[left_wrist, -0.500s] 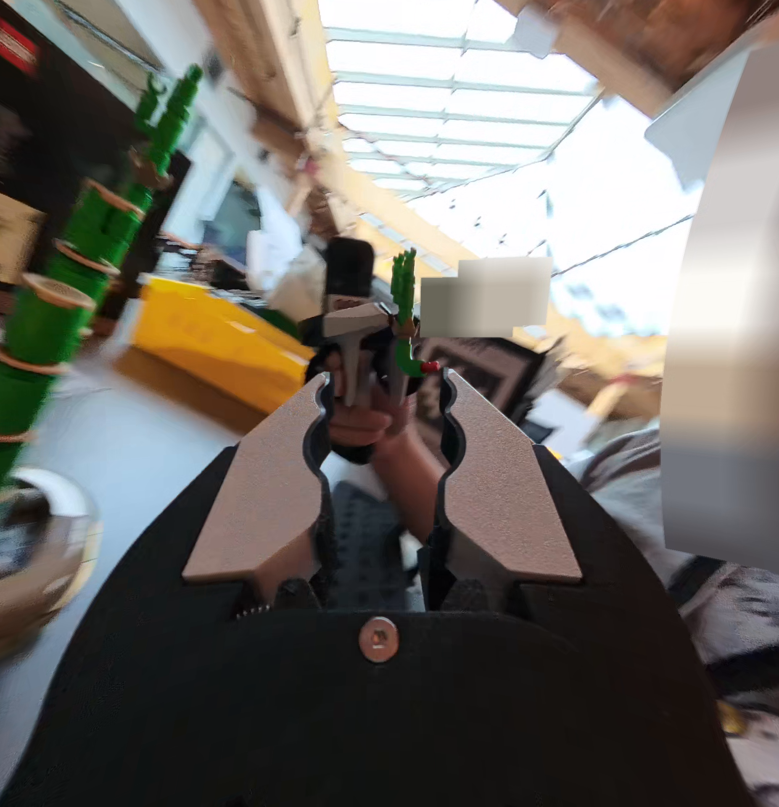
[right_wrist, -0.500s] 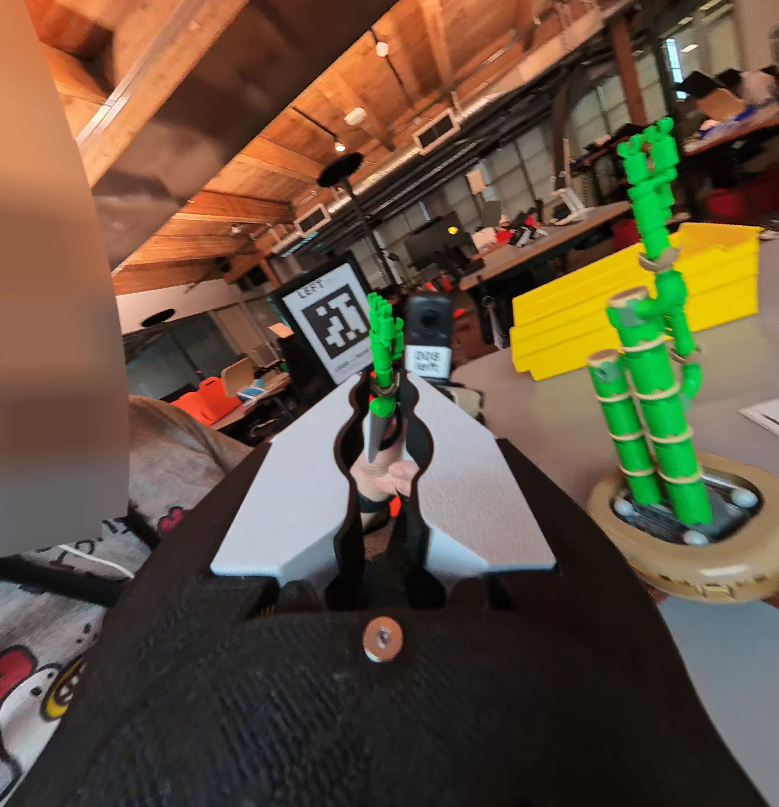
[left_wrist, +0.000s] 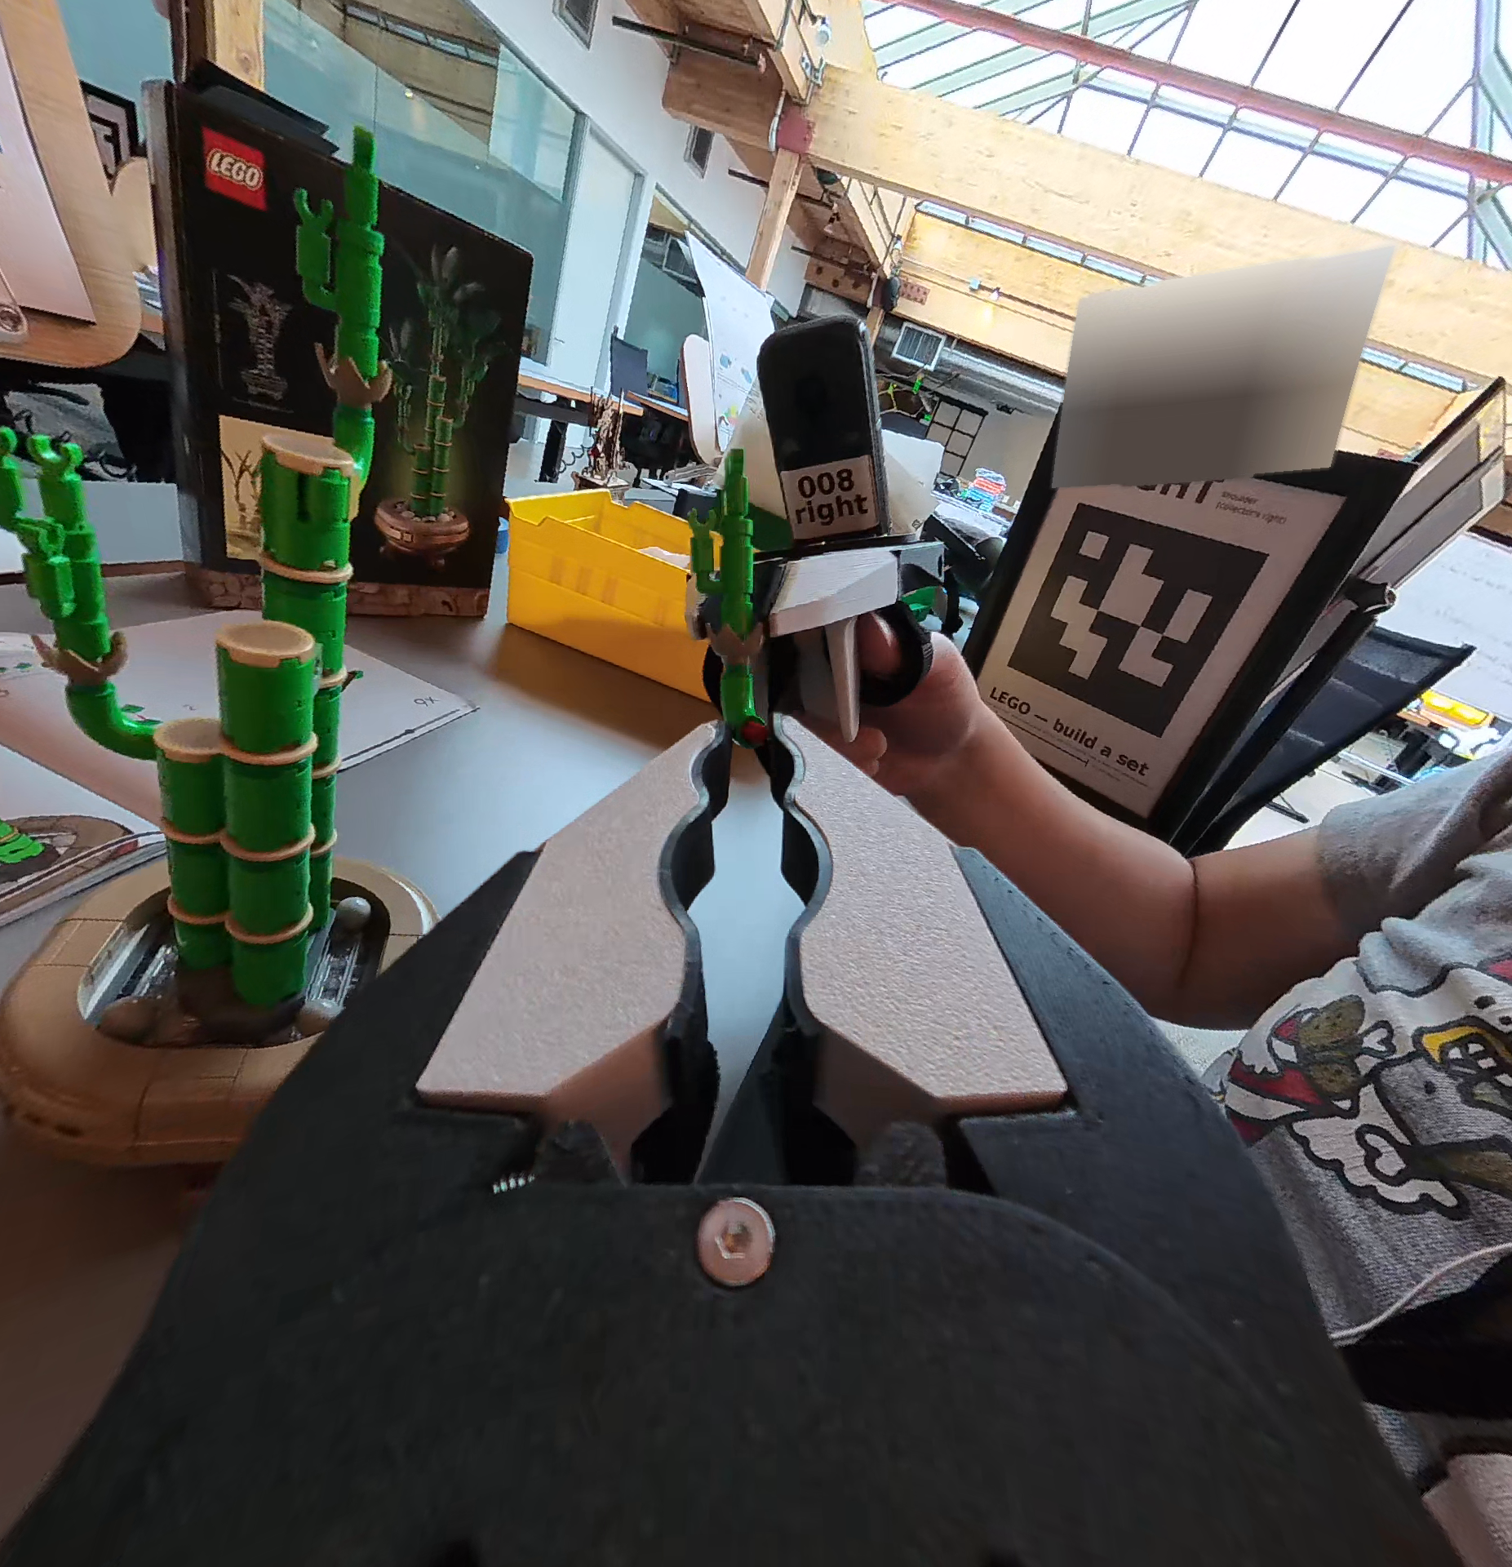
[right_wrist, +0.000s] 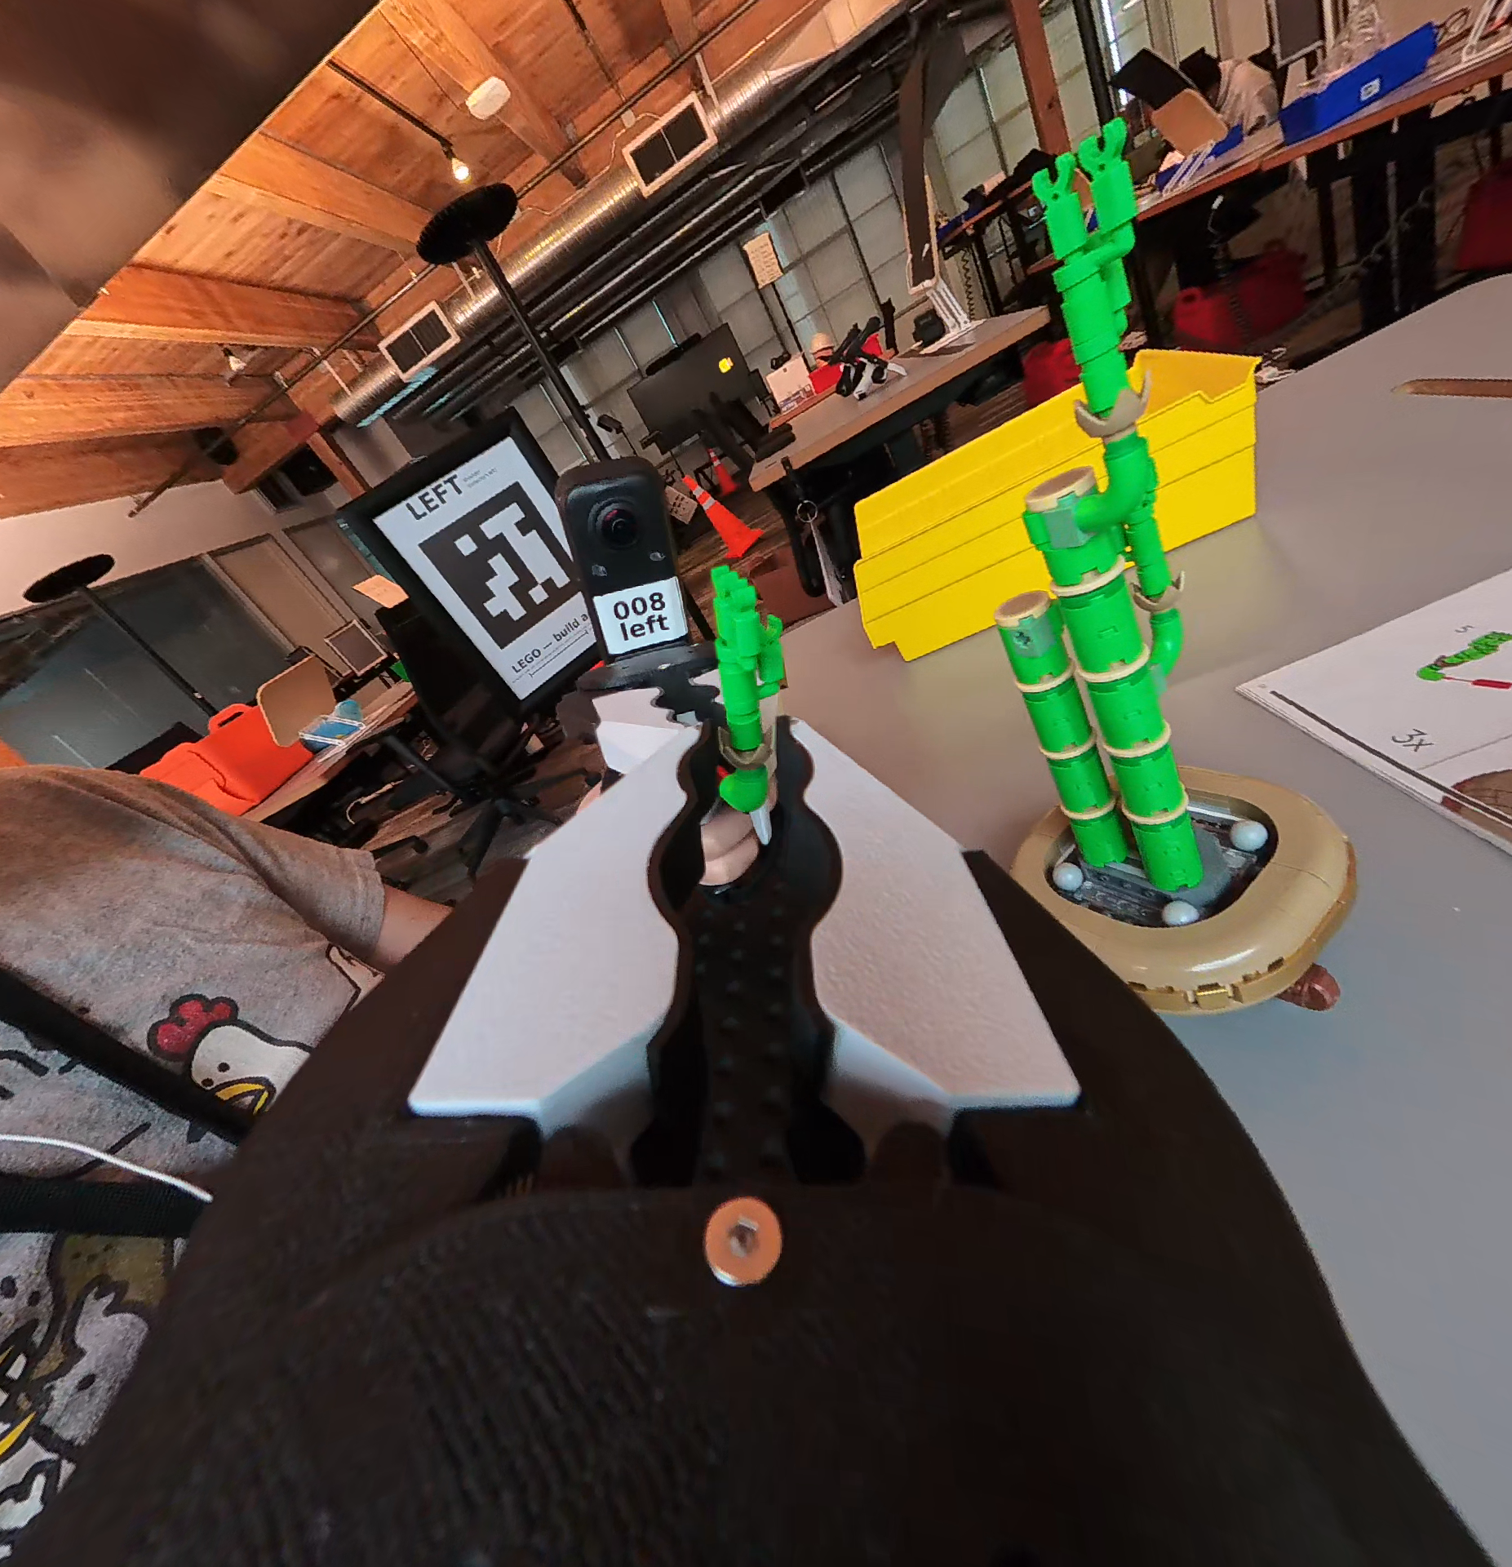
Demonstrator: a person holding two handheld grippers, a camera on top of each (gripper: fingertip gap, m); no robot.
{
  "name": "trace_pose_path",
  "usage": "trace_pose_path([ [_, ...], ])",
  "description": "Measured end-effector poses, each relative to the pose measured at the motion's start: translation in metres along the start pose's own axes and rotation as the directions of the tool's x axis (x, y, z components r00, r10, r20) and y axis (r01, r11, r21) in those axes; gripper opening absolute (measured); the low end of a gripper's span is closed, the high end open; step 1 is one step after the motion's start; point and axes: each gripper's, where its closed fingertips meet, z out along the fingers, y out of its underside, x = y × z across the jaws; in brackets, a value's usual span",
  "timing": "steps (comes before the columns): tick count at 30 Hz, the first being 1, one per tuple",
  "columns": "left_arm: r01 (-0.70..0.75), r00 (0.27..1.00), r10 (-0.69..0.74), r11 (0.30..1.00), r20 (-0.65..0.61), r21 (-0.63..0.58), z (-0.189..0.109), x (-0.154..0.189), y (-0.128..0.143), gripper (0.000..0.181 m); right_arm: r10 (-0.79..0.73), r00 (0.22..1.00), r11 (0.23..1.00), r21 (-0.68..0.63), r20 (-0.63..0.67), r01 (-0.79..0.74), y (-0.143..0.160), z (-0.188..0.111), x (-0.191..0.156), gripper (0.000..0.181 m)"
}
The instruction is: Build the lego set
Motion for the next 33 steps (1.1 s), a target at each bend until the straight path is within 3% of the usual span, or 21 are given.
trace_pose_path([
  [5, 0.012, 1.0, -0.012, 0.999, -0.001, 0.032, -0.001, 0.0, -0.005, 0.005, -0.028, 1.0, 0.999, 0.03, 0.006, 0.028, -0.004, 0.002, -0.002, 0.014],
  [8, 0.047, 0.999, -0.045, 0.996, -0.029, 0.079, -0.004, 0.001, -0.011, 0.005, -0.04, 0.999, 0.999, 0.036, -0.022, 0.041, -0.004, 0.006, 0.001, 0.03],
  [10, 0.057, 0.998, -0.054, 0.994, -0.035, 0.095, -0.005, 0.001, -0.012, 0.005, -0.031, 0.999, 0.999, 0.04, -0.016, 0.032, -0.001, 0.007, 0.001, 0.03],
  [15, 0.054, 0.997, -0.049, 0.995, -0.055, 0.084, -0.005, 0.005, -0.01, 0.005, 0.047, 0.996, 0.998, 0.034, 0.076, -0.05, 0.011, 0.013, -0.007, 0.019],
  [16, 0.056, 0.997, -0.051, 0.995, -0.06, 0.081, -0.005, 0.005, -0.009, 0.005, 0.042, 0.994, 0.999, 0.027, 0.098, -0.045, 0.013, 0.014, -0.01, 0.008],
  [28, 0.095, 0.984, -0.09, 0.995, -0.151, 0.03, -0.008, 0.006, 0.001, 0.006, 0.025, 0.992, 0.999, -0.026, 0.126, -0.022, 0.024, 0.014, -0.009, 0.006],
  [30, 0.061, 0.994, -0.058, 0.998, -0.089, 0.033, -0.012, -0.01, 0.001, 0.021, -0.005, 0.997, 1.0, 0.025, 0.074, 0.003, 0.019, 0.01, 0.002, 0.007],
  [33, -0.051, 0.983, 0.054, 0.998, 0.174, -0.025, -0.03, -0.066, 0.006, 0.045, -0.015, 0.999, 0.992, 0.124, -0.033, 0.019, 0.008, -0.005, 0.028, 0.007],
])
